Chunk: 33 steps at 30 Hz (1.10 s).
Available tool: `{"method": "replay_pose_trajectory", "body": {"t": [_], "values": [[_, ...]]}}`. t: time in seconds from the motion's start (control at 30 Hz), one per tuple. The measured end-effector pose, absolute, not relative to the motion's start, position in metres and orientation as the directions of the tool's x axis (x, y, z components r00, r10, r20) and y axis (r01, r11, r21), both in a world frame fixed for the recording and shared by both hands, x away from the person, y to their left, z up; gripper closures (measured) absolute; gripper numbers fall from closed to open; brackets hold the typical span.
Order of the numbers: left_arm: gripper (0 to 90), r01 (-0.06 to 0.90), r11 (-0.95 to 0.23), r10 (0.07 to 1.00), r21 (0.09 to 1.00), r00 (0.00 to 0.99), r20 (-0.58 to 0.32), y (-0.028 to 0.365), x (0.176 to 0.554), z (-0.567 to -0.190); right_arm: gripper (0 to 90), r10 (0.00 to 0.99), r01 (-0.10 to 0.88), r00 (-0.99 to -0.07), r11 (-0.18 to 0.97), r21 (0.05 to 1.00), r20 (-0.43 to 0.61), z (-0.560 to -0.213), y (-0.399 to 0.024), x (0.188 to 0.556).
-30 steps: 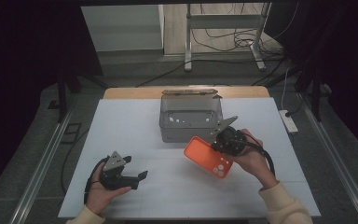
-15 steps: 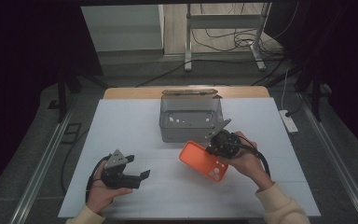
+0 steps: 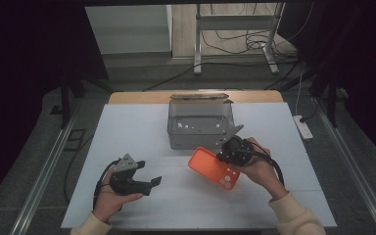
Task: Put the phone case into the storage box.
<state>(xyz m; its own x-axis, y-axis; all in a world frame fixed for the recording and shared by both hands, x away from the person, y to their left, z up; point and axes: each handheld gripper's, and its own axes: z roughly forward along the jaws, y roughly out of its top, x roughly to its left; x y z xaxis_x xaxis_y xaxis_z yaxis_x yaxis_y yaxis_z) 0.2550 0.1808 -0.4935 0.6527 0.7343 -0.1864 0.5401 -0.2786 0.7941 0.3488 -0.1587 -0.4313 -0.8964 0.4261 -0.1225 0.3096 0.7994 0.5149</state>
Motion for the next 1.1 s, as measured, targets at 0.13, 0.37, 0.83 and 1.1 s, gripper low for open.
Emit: {"method": "replay_pose_trajectory", "body": {"t": [0.13, 0.37, 0.83, 1.1], "values": [[13.1, 0.535, -0.271, 0.724, 0.800, 0.661, -0.196, 0.177, 0.257, -0.487, 89.0, 0.426, 0.309, -0.896, 0.799, 0.515, -0.123, -0.431, -0.159, 0.349], [13.9, 0.532, -0.271, 0.701, 0.802, 0.680, -0.214, 0.166, 0.264, -0.480, 89.0, 0.421, 0.301, -0.898, 0.799, 0.520, -0.128, -0.431, -0.158, 0.348], [14.2, 0.543, -0.269, 0.692, 0.796, 0.684, -0.233, 0.157, 0.275, -0.475, 89.0, 0.415, 0.293, -0.900, 0.802, 0.520, -0.133, -0.432, -0.157, 0.348], [14.5, 0.551, -0.270, 0.684, 0.789, 0.687, -0.245, 0.154, 0.281, -0.474, 89.0, 0.416, 0.290, -0.899, 0.801, 0.524, -0.138, -0.431, -0.156, 0.347]]}}
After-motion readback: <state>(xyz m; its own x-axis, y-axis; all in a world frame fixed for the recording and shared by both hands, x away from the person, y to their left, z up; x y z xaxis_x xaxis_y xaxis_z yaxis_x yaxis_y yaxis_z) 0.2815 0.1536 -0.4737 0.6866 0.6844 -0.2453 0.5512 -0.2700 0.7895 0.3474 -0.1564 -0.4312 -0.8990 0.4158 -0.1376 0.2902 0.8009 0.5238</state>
